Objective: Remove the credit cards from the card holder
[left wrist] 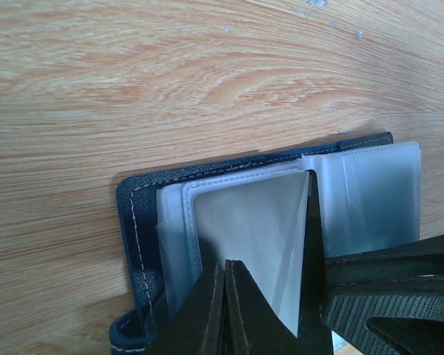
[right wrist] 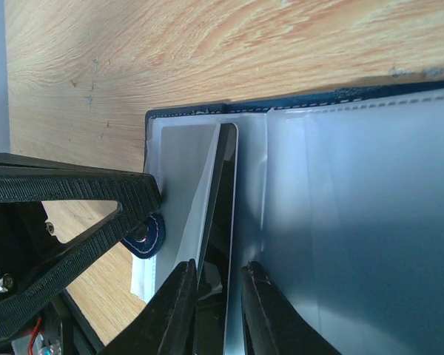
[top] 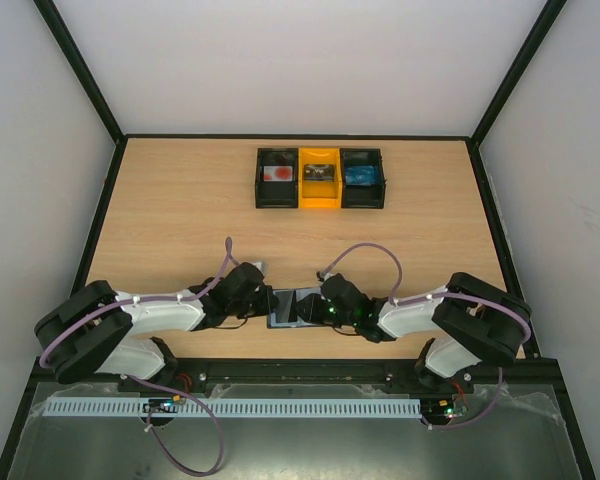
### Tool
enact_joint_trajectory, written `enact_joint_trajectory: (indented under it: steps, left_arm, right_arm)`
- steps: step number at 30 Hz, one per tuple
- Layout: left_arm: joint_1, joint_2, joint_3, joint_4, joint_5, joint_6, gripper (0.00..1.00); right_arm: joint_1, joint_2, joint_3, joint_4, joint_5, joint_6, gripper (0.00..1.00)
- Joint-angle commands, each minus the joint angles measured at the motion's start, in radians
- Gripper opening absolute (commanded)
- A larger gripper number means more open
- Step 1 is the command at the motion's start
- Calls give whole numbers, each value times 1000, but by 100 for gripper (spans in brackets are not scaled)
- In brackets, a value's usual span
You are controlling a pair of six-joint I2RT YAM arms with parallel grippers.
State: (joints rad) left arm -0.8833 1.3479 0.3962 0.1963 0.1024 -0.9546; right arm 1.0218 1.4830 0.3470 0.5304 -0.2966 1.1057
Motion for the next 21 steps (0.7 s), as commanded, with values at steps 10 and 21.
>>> enact_joint_trajectory:
  steps: [10,21]
  left_arm:
    - [-6,10,-20,-34,-17,-7,3]
    - [-7,26,-19,-41,-29,-4,5]
  right_arm:
    - [10,39,1,83,-14,20,7]
    - [10,-2,-67,129,25,33,2]
